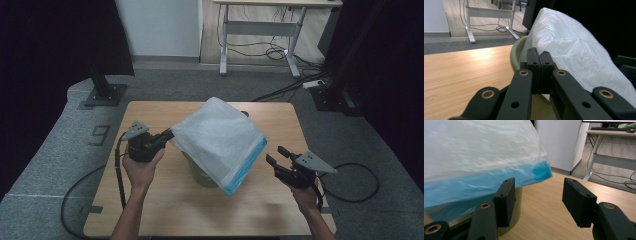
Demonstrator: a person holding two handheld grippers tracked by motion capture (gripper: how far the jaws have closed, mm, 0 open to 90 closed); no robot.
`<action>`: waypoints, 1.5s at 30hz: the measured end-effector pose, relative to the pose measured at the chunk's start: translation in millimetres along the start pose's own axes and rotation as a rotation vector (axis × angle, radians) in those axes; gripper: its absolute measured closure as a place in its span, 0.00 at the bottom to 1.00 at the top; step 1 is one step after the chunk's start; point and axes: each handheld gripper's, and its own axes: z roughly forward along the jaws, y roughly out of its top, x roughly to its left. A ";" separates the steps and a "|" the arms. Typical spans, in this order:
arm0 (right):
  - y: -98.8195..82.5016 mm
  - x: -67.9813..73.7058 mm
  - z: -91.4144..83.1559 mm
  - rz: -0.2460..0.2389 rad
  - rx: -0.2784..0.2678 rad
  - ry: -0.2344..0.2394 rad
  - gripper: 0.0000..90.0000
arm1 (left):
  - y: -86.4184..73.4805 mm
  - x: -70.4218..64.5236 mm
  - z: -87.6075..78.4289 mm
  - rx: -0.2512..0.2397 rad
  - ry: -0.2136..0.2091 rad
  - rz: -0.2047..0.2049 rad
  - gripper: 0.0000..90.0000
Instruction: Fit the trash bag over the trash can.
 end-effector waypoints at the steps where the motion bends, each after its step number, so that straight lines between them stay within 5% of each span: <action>1: 0.3 -1.1 3.3 0.000 0.003 0.003 0.47 | 0.0 0.0 0.0 0.000 0.000 0.000 0.99; 10: 15.2 -2.1 20.9 0.020 -0.022 0.100 0.45 | 2.3 18.7 -3.4 -0.001 0.018 -0.016 0.99; 17: 20.1 -3.9 34.4 0.082 -0.008 0.184 0.44 | 1.6 31.1 -0.5 0.015 0.020 -0.032 0.99; 24: 19.4 1.8 40.8 0.078 -0.020 0.253 0.89 | 1.5 25.2 1.9 0.012 -0.005 -0.021 0.98; 32: 33.9 -2.5 25.7 0.058 -0.051 0.204 0.97 | 3.8 17.1 12.2 0.020 -0.045 -0.021 0.98; 39: 52.3 -13.6 -0.1 0.040 -0.075 0.146 0.97 | 9.6 -6.6 38.6 0.066 -0.105 0.009 0.94; 42: 57.2 -15.4 -5.6 0.033 -0.070 0.112 0.97 | 11.2 -6.8 38.8 0.080 -0.123 -0.003 0.79; 45: 58.5 -18.2 -8.5 0.037 -0.063 0.096 0.97 | 12.7 -2.1 28.6 0.086 -0.096 -0.004 0.58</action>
